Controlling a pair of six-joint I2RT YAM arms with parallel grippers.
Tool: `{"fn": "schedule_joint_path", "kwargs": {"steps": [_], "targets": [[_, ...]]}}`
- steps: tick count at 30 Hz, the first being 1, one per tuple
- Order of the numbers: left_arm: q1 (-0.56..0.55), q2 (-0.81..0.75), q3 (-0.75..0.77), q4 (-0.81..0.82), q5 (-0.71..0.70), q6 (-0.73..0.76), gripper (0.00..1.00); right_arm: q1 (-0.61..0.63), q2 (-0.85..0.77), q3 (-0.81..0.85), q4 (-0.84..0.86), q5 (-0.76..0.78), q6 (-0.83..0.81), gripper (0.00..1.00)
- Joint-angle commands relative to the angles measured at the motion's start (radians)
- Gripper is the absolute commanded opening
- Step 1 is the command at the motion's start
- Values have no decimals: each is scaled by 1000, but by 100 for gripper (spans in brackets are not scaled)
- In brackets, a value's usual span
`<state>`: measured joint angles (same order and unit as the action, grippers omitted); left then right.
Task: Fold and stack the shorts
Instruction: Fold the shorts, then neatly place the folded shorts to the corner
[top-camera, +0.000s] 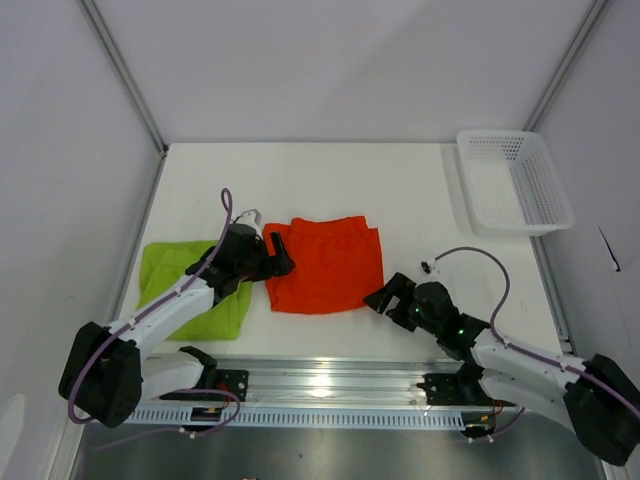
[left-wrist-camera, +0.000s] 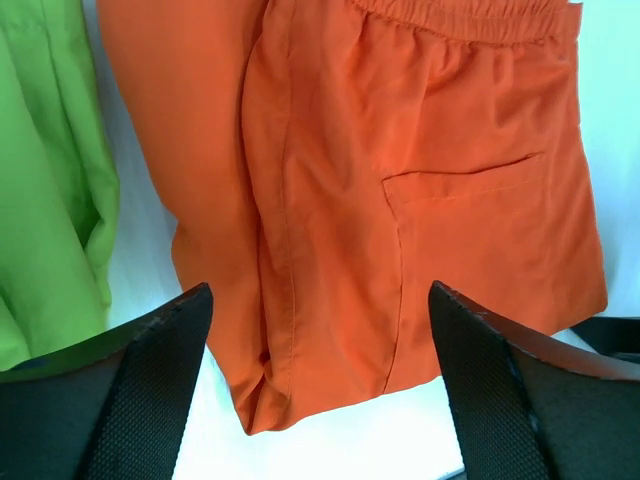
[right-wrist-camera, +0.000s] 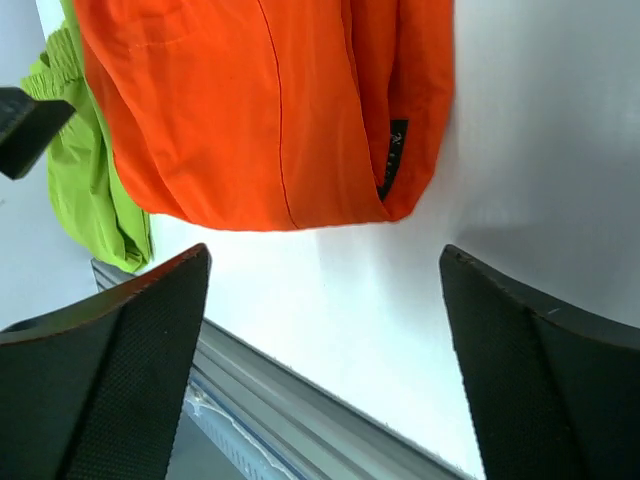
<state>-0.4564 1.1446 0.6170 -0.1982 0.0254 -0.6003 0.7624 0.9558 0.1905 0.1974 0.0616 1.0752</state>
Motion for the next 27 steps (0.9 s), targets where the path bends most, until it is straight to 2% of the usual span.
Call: {"fn": "schedule_joint_path", "kwargs": {"steps": [1,3,4,5,7,8,12,17,21,27], "targets": [[-4,-3,36,-44,-21,23,91,-23,-143,53,-254,81,-73,98],[4,10,55,-56,-59,31,96,-116,-157,107,-314,25,-159,99],[12,15,59,-53,-56,34,98,-156,-141,118,-305,-82,-193,99],[22,23,59,-50,-35,34,99,-243,-87,130,-297,-142,-217,99],[59,38,56,-23,10,31,99,-311,-11,151,-218,-315,-280,99],[68,43,53,-17,22,28,99,-352,32,170,-211,-345,-303,99],[82,40,35,9,30,25,99,-394,251,280,-151,-460,-405,99],[113,67,-13,72,64,11,99,-459,440,389,-84,-585,-475,100],[122,115,-34,121,94,16,99,-509,586,435,-17,-673,-489,99],[122,185,-29,94,54,14,99,-526,774,516,43,-730,-488,99]]}}
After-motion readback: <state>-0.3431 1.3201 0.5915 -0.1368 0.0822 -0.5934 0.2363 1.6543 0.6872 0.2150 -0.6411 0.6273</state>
